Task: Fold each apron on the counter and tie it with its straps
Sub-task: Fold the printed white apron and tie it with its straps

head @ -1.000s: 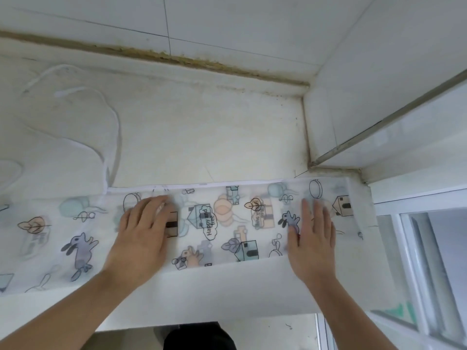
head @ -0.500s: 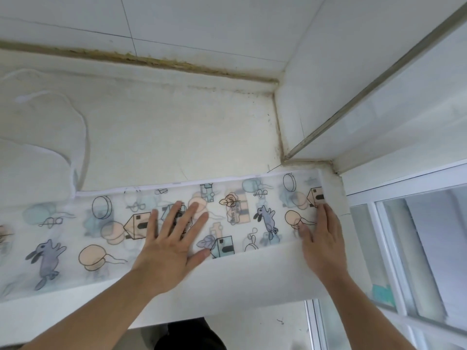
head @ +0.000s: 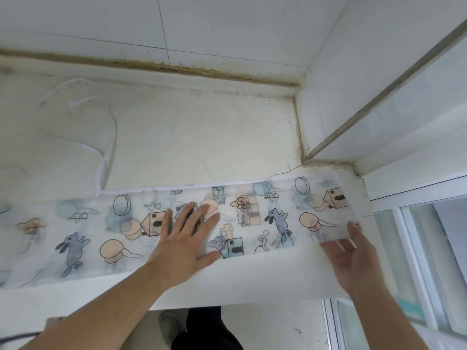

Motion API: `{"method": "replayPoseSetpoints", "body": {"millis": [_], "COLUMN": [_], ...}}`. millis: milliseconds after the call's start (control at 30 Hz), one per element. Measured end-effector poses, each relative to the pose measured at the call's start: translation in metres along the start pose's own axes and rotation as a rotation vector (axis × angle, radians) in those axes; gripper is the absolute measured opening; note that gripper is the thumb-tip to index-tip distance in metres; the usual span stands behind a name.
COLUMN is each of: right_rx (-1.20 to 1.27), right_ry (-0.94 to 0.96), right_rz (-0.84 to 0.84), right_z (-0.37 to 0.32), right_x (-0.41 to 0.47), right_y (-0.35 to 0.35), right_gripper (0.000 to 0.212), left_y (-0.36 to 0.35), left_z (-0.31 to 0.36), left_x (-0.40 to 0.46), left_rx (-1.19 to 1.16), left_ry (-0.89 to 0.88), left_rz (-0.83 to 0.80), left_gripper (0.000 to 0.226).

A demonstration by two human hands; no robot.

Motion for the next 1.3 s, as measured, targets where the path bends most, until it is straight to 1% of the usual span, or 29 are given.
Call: {"method": "replayPoseSetpoints", "body": {"millis": [33,100,200,233,267,367,467,500,533,600,633,667,700,733,767,800,833,900,933,967,1000,1033,1067,1100,1167,1200,1233,1267,1300], "right_rx": [0.024,-0.085,-0.254,-0.269,-0.27,-0.258,-0.329,-0.41,-0.551,-0.911,-1.035,-1.139,-1.229,-1.325,-1.395,-1.464,-1.536,-1.671,-1.757,-1.816,-1.868,-1.925,-1.968,-1.971,-1.902,-1.849,-1.75,-1.622,-1.499], "right_ry": [-0.084,-0.174,-0.143,-0.107,-0.06,0.091,0.291,0.379,0.466,0.614,0.709,0.832,0.996,1.147,1.256,1.306,1.308,1.302,1.282,1.247,1.215,1.189,1.162,1.154,1.165,1.14,1.11,1.045,0.928], "right_rz": [-0.038,-0.116,-0.184,-0.172,-0.149,-0.09,-0.091,-0.086,-0.084,-0.106,-0.163,-0.229,-0.306,-0.382,-0.441,-0.494,-0.567,-0.675,-0.716,-0.755,-0.777,-0.767,-0.765,-0.752,-0.682,-0.613,-0.502,-0.361,-0.225], "right_z": [0.021,0.055,0.079,0.077,0.072,0.049,0.03,0.024,0.019,0.022,0.029,0.037,0.05,0.065,0.086,0.111,0.134,0.182,0.202,0.219,0.231,0.237,0.241,0.24,0.228,0.219,0.203,0.186,0.169], "right_x": [-0.007,-0.022,-0.035,-0.037,-0.039,-0.055,-0.084,-0.097,-0.113,-0.144,-0.164,-0.186,-0.209,-0.23,-0.246,-0.258,-0.26,-0.261,-0.258,-0.25,-0.245,-0.236,-0.232,-0.229,-0.224,-0.218,-0.211,-0.196,-0.183], "right_y": [-0.011,-0.038,-0.067,-0.07,-0.071,-0.071,-0.085,-0.092,-0.103,-0.13,-0.15,-0.17,-0.192,-0.211,-0.226,-0.241,-0.249,-0.26,-0.26,-0.257,-0.253,-0.246,-0.242,-0.237,-0.227,-0.22,-0.213,-0.201,-0.188], "right_gripper": [0.021,0.022,0.015,0.014,0.014,0.019,0.024,0.018,0.011,0.044,0.053,0.054,0.048,0.033,0.021,0.033,0.054,0.089,0.097,0.101,0.102,0.102,0.102,0.101,0.092,0.085,0.078,0.072,0.064], "left_y": [0.002,0.009,0.033,0.037,0.037,0.024,0.023,0.022,0.023,0.027,0.032,0.035,0.038,0.04,0.042,0.043,0.046,0.051,0.048,0.043,0.033,0.024,0.017,0.017,0.016,0.014,0.011,0.005,0.004], "left_z": [0.001,0.001,0.0,-0.001,-0.005,-0.021,-0.029,-0.034,-0.037,-0.036,-0.039,-0.041,-0.045,-0.05,-0.056,-0.069,-0.077,-0.112,-0.129,-0.145,-0.161,-0.171,-0.181,-0.186,-0.198,-0.201,-0.203,-0.206,-0.205], "left_x": [0.0,0.0,-0.004,-0.008,-0.012,-0.031,-0.045,-0.047,-0.049,-0.057,-0.063,-0.069,-0.075,-0.082,-0.09,-0.101,-0.109,-0.139,-0.154,-0.169,-0.181,-0.188,-0.196,-0.199,-0.202,-0.203,-0.201,-0.199,-0.199], "left_rx": [-0.03,-0.094,-0.109,-0.11,-0.135,-0.356,-0.514,-0.653,-0.853,-1.272,-1.386,-1.433,-1.47,-1.521,-1.614,-1.719,-1.829,-1.937,-1.976,-2.018,-2.072,-2.119,-2.143,-2.119,-1.933,-1.81,-1.699,-1.603,-1.51], "left_ry": [0.011,0.043,0.097,0.118,0.136,0.191,0.179,0.213,0.261,0.347,0.373,0.396,0.413,0.432,0.463,0.493,0.506,0.553,0.591,0.649,0.721,0.786,0.827,0.856,0.901,0.932,0.949,0.957,0.958], "left_rz": [0.015,0.069,0.247,0.258,0.226,0.028,0.019,0.007,-0.011,-0.064,-0.067,-0.07,-0.062,-0.043,-0.012,0.045,0.124,0.357,0.453,0.517,0.531,0.51,0.469,0.446,0.453,0.439,0.423,0.408,0.388], "left_gripper": [0.084,0.084,0.074,0.071,0.07,0.07,0.062,0.055,0.047,0.031,0.027,0.027,0.028,0.032,0.037,0.043,0.045,0.038,0.036,0.041,0.052,0.064,0.074,0.076,0.058,0.046,0.032,0.02,0.013]}}
Point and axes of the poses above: each hand's wrist, its own x-axis towards the middle knuckle, its own y-axis out of the back of the hand, z = x × y, the point moved 8 cm from there along x, towards the middle knuckle, and after that the axes turned 4 degrees about -x, right-handed, at the moved point
